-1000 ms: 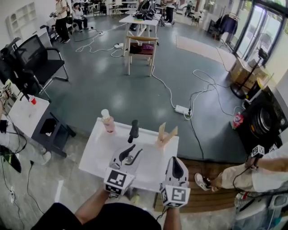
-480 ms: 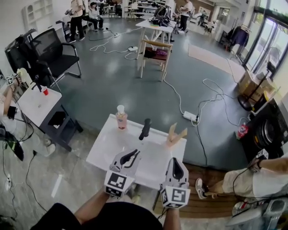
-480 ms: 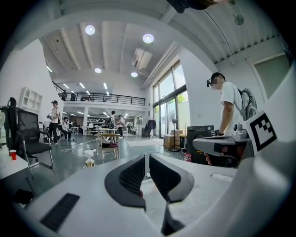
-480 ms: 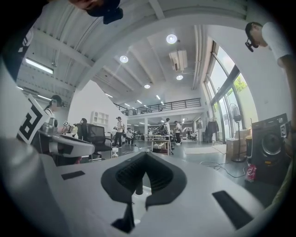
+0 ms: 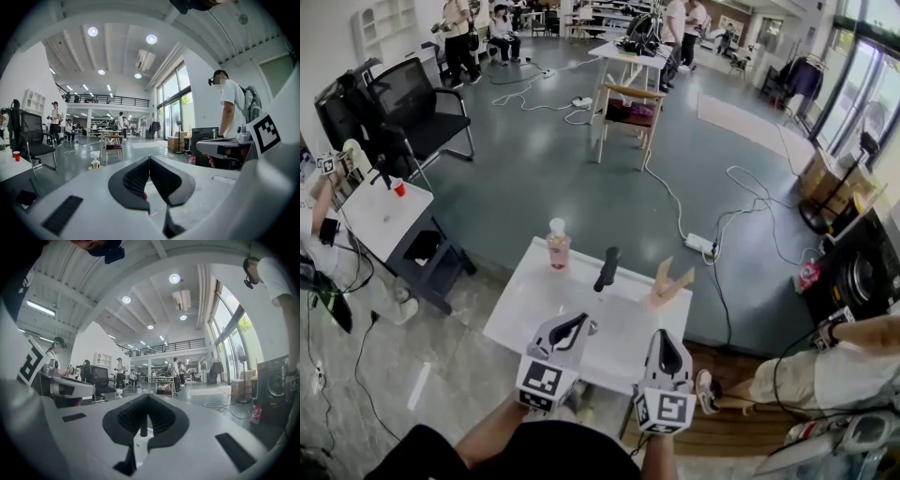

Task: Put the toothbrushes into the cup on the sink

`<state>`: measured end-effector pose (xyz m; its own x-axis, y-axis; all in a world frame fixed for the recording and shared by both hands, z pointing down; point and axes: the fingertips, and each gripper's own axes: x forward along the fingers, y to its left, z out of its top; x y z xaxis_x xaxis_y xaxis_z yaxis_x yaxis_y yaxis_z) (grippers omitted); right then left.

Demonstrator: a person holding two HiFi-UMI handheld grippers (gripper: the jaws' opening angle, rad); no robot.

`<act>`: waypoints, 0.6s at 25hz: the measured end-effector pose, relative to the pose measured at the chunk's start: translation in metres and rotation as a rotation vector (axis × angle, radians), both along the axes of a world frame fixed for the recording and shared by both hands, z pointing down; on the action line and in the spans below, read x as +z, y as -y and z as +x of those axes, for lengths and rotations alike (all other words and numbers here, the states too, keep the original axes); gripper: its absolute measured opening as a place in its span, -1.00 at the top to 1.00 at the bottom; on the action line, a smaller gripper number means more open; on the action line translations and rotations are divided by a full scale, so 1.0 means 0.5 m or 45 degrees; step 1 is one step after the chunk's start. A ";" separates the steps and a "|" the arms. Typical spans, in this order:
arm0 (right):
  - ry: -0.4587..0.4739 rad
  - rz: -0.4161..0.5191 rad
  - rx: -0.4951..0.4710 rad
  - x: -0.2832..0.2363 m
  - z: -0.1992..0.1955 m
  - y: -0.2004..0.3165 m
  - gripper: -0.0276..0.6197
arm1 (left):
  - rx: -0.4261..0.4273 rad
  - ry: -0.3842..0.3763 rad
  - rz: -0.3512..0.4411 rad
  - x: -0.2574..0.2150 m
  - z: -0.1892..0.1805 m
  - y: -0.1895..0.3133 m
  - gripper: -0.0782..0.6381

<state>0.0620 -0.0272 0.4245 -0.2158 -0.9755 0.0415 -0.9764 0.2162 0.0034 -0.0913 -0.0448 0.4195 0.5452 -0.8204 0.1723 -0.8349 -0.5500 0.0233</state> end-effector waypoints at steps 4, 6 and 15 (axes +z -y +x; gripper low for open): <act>0.001 -0.005 0.006 0.000 0.003 0.004 0.92 | 0.008 0.001 -0.001 -0.001 0.004 0.005 0.77; -0.001 -0.006 0.006 -0.002 0.005 0.005 0.92 | 0.011 0.000 -0.003 -0.002 0.006 0.007 0.77; -0.012 -0.006 0.005 -0.001 0.002 0.009 0.92 | 0.019 -0.001 -0.005 0.003 0.008 0.013 0.77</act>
